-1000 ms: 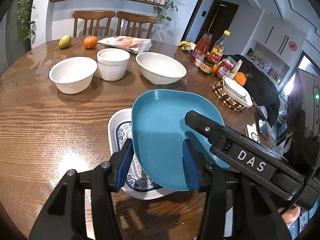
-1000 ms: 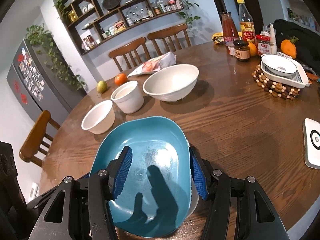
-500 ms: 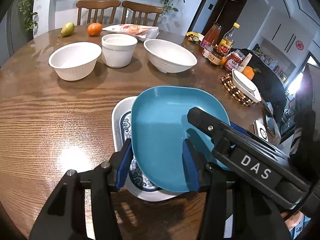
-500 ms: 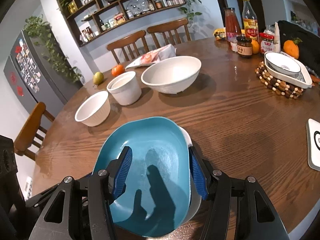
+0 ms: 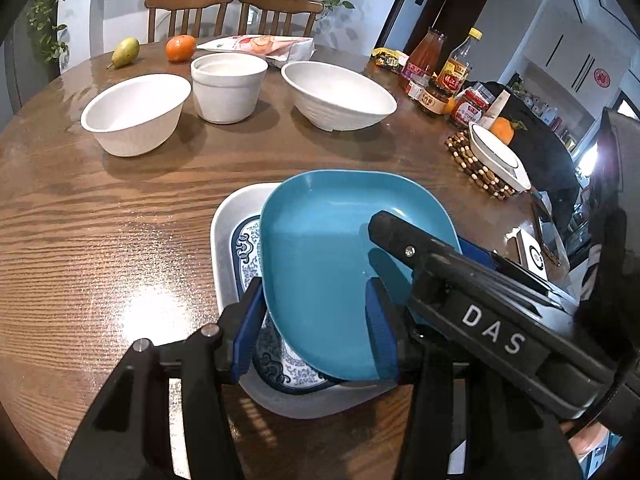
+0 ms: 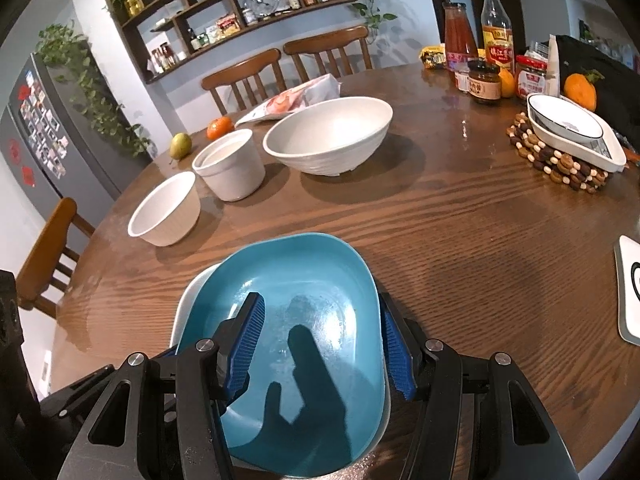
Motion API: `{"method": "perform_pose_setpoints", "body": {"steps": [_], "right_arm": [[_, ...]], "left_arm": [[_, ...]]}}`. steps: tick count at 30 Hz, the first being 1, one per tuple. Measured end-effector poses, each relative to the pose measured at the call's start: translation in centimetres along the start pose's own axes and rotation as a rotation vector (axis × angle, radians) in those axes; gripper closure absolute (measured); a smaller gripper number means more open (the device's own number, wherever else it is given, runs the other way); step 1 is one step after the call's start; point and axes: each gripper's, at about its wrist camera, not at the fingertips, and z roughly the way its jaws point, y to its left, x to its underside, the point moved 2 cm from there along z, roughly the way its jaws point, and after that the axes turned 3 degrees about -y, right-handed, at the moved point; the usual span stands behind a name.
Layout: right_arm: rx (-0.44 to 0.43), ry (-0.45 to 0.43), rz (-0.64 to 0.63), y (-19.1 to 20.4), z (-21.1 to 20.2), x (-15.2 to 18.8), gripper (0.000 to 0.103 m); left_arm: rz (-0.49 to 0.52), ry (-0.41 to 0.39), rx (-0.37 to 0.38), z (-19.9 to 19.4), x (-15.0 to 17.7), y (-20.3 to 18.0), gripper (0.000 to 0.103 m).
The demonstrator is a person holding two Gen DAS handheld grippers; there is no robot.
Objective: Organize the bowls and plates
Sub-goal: 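Lower the teal plate onto the stacked plates with both tools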
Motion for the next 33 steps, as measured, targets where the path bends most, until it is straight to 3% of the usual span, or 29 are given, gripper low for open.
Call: {"method": "perform_pose_setpoints", "body": {"steps": [19, 33], "right_arm": [[0.023, 0.010, -0.013, 0.2, 0.3, 0.1, 0.043], [-0.007, 0.024, -0.022, 0.7, 0.6, 0.1, 0.043]], "left_arm": [[0.014, 0.055, -0.005, 0.3, 0.1, -0.1, 0.054], [0.034, 0.025, -0.041, -0.9, 0.1, 0.1, 0.052]]}}
